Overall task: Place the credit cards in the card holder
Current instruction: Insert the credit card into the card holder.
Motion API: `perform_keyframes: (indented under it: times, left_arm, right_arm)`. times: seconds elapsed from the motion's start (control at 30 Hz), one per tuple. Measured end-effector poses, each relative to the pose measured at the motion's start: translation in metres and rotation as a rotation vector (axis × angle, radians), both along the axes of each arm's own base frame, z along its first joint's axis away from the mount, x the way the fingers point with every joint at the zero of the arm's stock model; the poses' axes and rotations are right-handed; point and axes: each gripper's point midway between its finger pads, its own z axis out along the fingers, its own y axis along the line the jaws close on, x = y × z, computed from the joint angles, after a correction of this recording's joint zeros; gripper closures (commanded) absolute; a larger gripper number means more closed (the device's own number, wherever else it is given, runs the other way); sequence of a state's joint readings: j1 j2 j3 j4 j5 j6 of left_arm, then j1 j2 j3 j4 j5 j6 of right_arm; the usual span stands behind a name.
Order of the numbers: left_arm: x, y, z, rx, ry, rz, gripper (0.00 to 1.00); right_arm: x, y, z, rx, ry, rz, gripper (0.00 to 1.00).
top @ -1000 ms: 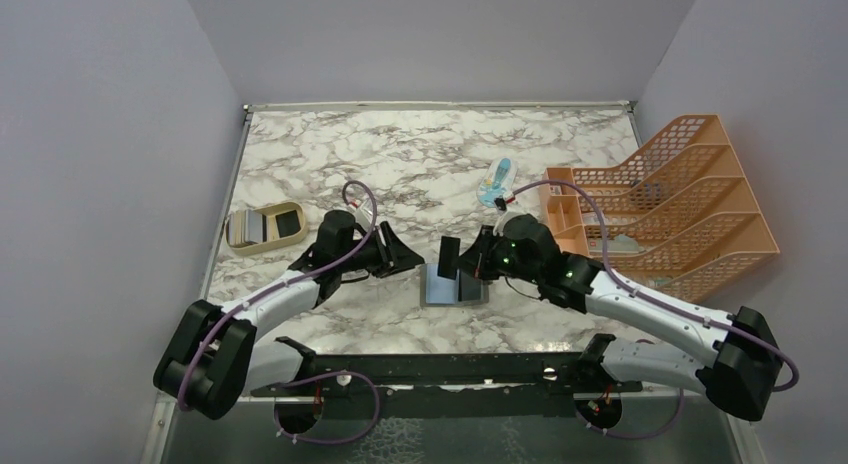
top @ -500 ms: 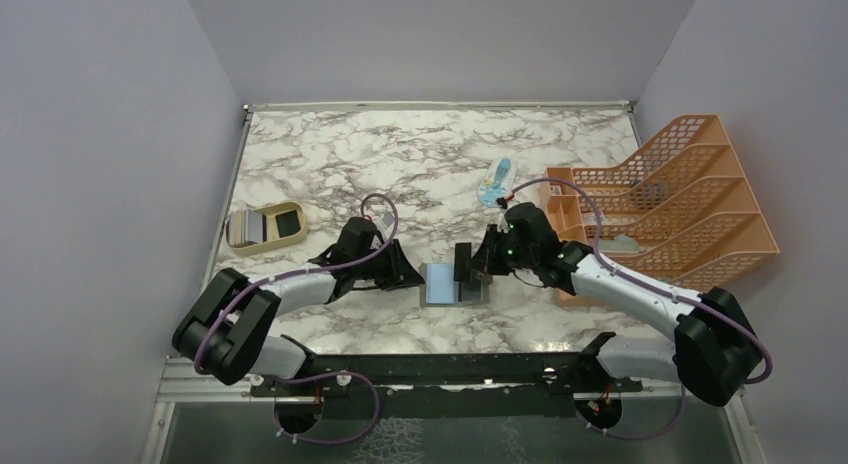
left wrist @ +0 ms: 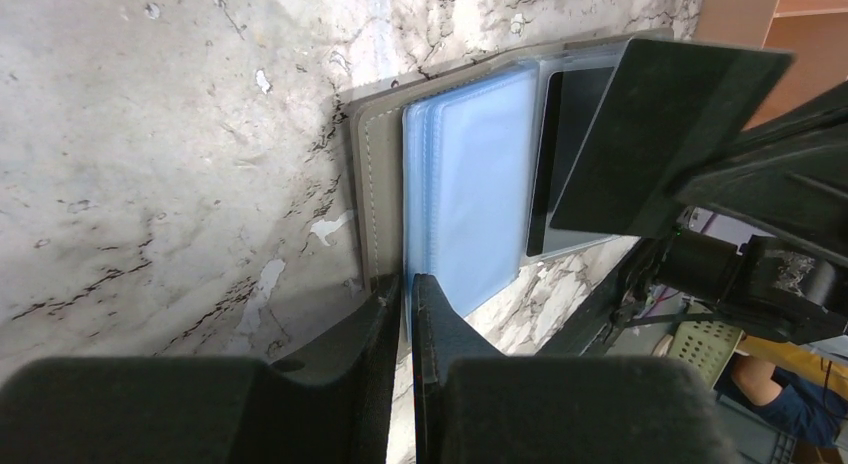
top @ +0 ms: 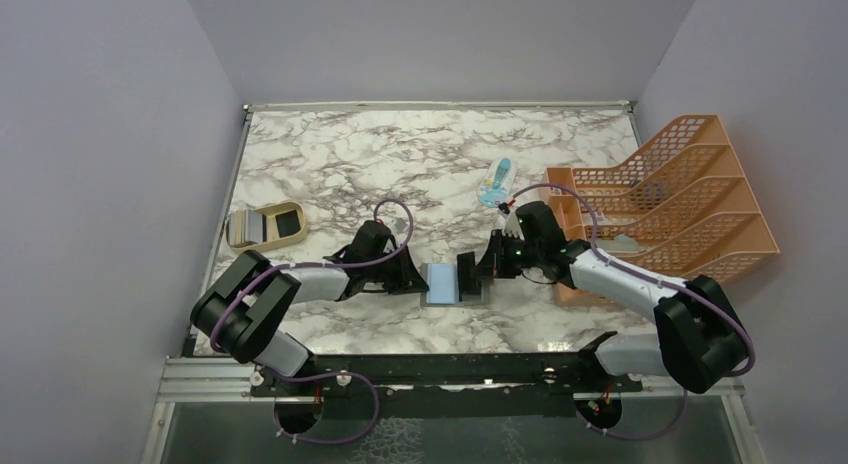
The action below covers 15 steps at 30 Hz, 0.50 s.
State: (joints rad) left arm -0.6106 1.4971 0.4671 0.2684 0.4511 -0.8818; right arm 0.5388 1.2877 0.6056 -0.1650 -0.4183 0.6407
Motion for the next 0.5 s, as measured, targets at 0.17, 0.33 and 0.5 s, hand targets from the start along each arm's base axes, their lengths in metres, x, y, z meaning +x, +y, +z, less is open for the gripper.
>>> perform_keyframes:
  times: [0.17,0.33,0.5]
  left_arm:
    - [0.001,-0.001,-0.001,0.008,-0.011,0.002,0.88]
    - [0.001,-0.002,-0.002,0.013,-0.017,0.002,0.88]
    - [0.001,-0.002,-0.002,0.018,-0.023,0.004,0.87]
  right_arm:
    - [-0.013,0.0,-0.019,0.008,0.07,0.034,0.99]
    - [-0.016,0.0,-0.026,0.017,0.091,0.041,0.99]
    - [-0.015,0.0,-0.032,0.026,0.109,0.028,0.99]
